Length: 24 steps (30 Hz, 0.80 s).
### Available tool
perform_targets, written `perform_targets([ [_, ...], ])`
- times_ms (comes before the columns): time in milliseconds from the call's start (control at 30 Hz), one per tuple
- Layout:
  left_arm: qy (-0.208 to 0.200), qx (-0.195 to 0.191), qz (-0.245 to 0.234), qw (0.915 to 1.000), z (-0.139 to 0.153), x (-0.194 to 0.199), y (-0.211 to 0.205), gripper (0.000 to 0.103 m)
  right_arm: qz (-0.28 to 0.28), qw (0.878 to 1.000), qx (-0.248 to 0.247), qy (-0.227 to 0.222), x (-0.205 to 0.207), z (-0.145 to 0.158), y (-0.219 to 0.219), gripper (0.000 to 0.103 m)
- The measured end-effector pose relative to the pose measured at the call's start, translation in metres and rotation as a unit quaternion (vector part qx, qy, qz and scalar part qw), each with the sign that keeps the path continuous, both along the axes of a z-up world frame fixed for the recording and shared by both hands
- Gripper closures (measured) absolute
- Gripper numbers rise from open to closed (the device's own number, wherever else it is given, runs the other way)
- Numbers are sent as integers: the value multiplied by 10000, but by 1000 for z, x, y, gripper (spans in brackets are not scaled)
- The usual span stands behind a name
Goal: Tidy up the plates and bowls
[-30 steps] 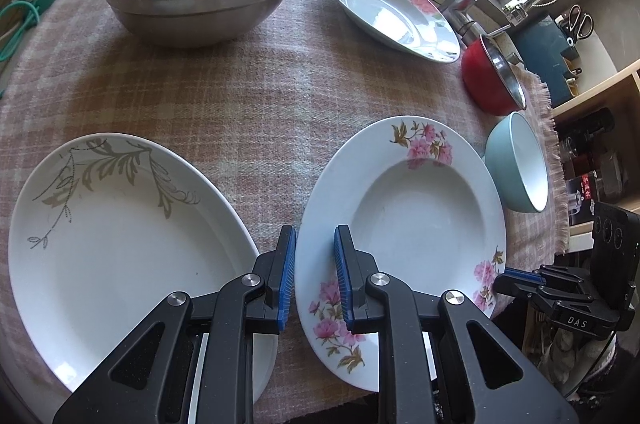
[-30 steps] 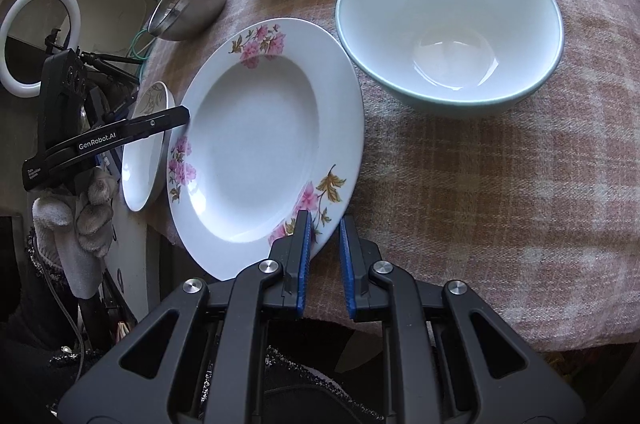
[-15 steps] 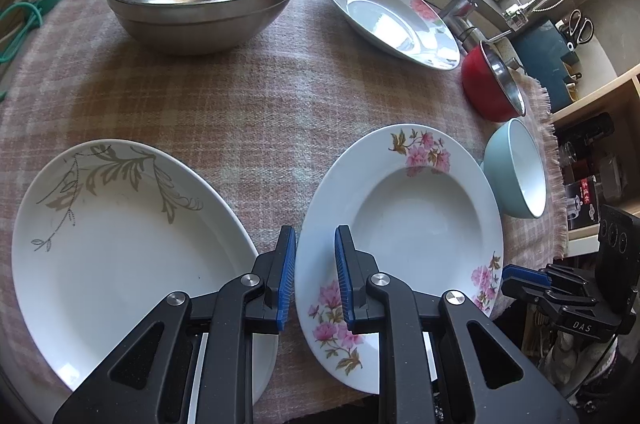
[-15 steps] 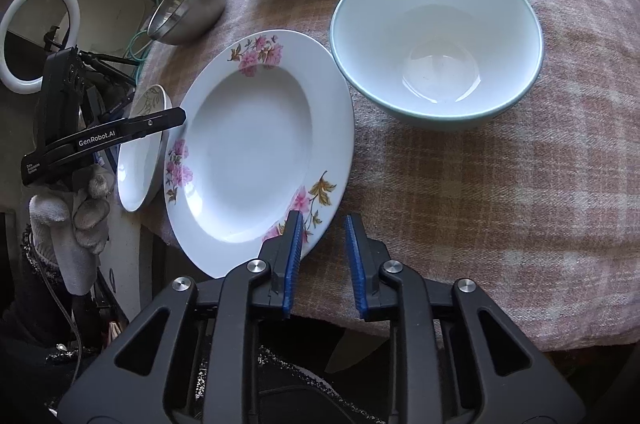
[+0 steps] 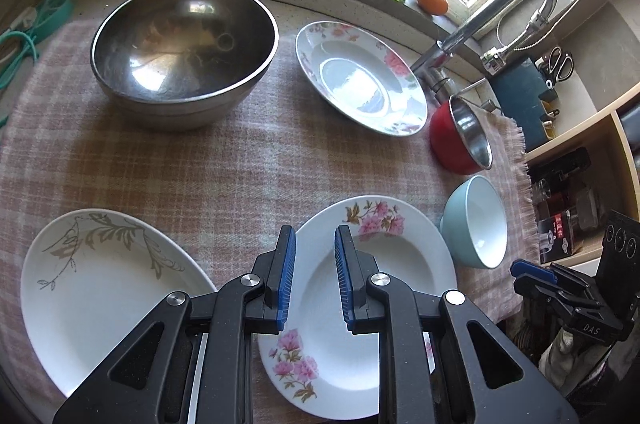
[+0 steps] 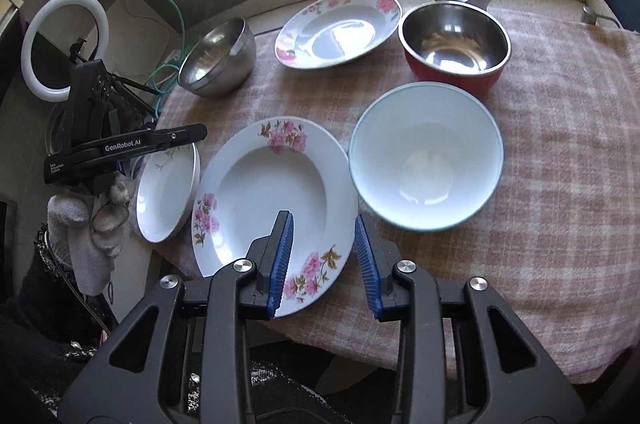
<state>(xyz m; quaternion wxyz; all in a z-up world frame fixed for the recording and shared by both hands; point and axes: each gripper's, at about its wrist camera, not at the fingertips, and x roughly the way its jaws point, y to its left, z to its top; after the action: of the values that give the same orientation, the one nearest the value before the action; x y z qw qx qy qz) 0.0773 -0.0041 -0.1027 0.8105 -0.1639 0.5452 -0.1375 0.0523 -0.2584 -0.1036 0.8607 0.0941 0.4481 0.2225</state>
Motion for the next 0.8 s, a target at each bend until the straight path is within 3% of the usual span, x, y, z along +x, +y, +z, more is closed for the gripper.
perform_targets([
  [300,-19,-282,266,9992,1,31,-12,85,-65,9991,197,-372,76,49,-25,70],
  [400,-43,-350,374,9987,0,44,-15,85,-163,9990,349,-221,111,49,-24,70],
  [633,-24,-395,625,9973,-7,71,-20,85,-526,9985,142,-100,178,36,-19,70],
  [800,17,-415,769,9962,-13,90,-21,83,-842,9963,170,53,208,24,-22,70],
])
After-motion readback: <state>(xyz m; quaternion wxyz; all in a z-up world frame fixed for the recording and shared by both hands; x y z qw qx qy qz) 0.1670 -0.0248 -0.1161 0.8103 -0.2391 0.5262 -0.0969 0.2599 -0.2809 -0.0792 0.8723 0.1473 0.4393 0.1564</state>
